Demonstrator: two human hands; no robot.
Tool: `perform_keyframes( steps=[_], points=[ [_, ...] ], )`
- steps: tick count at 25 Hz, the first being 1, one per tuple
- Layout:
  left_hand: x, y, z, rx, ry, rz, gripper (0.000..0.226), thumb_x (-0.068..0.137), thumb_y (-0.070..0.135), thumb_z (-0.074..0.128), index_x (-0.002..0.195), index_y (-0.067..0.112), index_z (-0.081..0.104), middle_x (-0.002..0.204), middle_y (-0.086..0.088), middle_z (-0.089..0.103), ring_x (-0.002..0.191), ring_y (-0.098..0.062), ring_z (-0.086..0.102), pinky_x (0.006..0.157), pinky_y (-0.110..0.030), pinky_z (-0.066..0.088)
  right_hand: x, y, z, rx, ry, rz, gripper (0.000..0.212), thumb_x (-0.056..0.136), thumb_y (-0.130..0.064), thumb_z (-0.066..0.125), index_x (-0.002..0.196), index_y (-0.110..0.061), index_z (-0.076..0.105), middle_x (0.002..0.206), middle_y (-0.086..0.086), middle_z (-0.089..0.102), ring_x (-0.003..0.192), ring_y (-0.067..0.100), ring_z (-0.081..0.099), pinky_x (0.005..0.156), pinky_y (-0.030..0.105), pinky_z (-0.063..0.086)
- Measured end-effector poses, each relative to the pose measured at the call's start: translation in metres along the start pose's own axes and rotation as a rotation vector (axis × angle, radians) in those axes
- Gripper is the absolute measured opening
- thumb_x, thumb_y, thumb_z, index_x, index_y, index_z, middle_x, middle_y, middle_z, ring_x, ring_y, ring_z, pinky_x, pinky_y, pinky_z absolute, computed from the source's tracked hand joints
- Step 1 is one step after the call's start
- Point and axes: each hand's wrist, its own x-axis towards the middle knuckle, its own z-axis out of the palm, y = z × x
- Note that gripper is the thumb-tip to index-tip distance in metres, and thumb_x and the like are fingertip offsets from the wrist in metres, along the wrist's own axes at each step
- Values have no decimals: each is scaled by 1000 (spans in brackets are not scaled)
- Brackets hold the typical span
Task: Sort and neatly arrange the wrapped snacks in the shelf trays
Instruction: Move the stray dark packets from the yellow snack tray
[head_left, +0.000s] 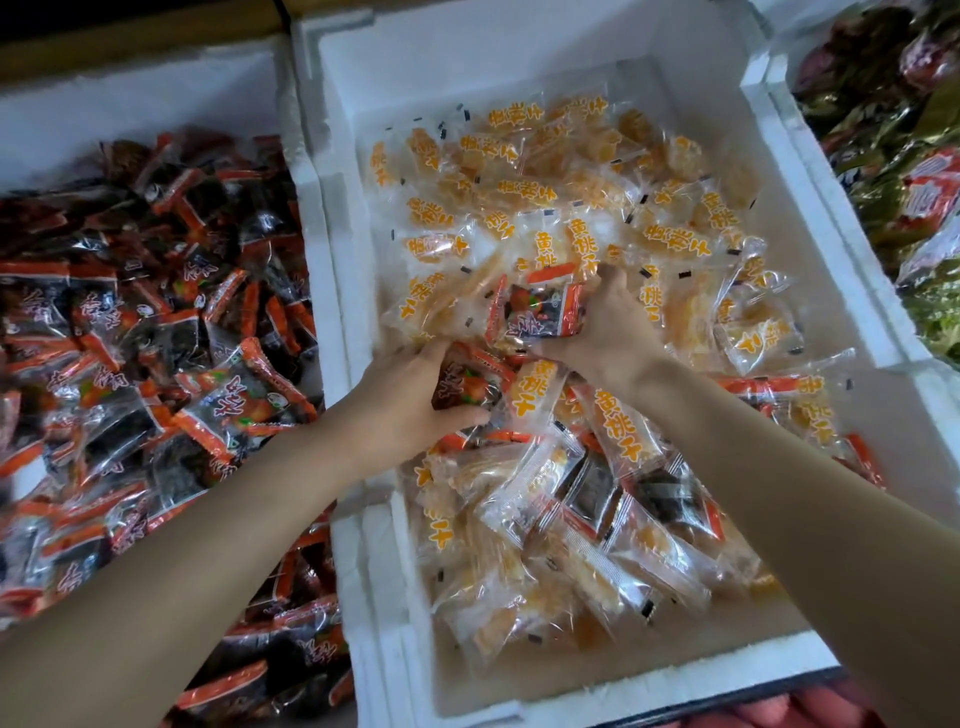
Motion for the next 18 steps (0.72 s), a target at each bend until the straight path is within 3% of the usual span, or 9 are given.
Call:
perform_keyframes(
  steps=[3, 6, 9, 11, 15, 16, 18],
  points=[
    [-2, 1, 3, -50, 20, 2, 69, 74, 44, 75, 130, 17, 46, 128, -3, 56, 122, -21, 47, 102, -38, 39, 2, 7, 1, -53, -47, -41, 47, 83, -33, 68, 116, -9, 45, 95, 5, 65, 71, 18, 60, 74, 36, 53],
    [-10, 5, 7, -38, 54, 10, 66, 82, 42, 68, 135, 18, 37, 126, -5, 50, 126, -23, 37, 101, -32, 32, 6, 0, 9, -13, -38, -36, 57, 83, -48, 63, 117, -7, 43, 91, 4, 63, 73, 22, 62, 69, 37, 54],
    [-17, 8, 12, -45, 22, -11, 44, 92, 44, 52, 126, 22, 34, 103, 1, 39, 118, -25, 33, 97, -32, 27, 13, -8, 13, 4, 10, 22, 49, 86, -41, 63, 117, -9, 42, 88, 3, 60, 71, 21, 59, 52, 28, 41],
    [-21, 7, 11, -86, 26, 3, 32, 94, 43, 49, 114, 25, 32, 91, 6, 38, 102, -22, 37, 84, -29, 29, 12, -7, 9, 26, 48, 32, 42, 85, -38, 65, 112, -13, 45, 79, -3, 57, 63, 14, 56, 47, 26, 38],
    [-28, 6, 6, -214, 95, 92, 32, 93, 34, 54, 119, 18, 41, 80, 12, 48, 67, 5, 51, 56, -14, 37, -7, -2, -4, 74, 194, -62, 41, 84, -30, 66, 115, -15, 44, 92, -2, 60, 75, 15, 60, 61, 32, 53],
    [-31, 6, 4, -237, 136, 98, 32, 93, 32, 54, 119, 17, 43, 82, 15, 50, 66, 10, 51, 56, -10, 37, -14, -5, -7, 98, 225, -107, 42, 84, -31, 66, 116, -16, 43, 98, -1, 61, 79, 15, 61, 63, 31, 54],
    [-39, 3, -1, -278, 306, 110, 37, 92, 33, 53, 123, 15, 46, 102, 13, 56, 84, 8, 56, 71, -5, 40, -32, -13, -10, 134, 239, -204, 45, 82, -33, 67, 117, -20, 42, 102, -3, 61, 85, 13, 62, 69, 33, 55]
  ],
)
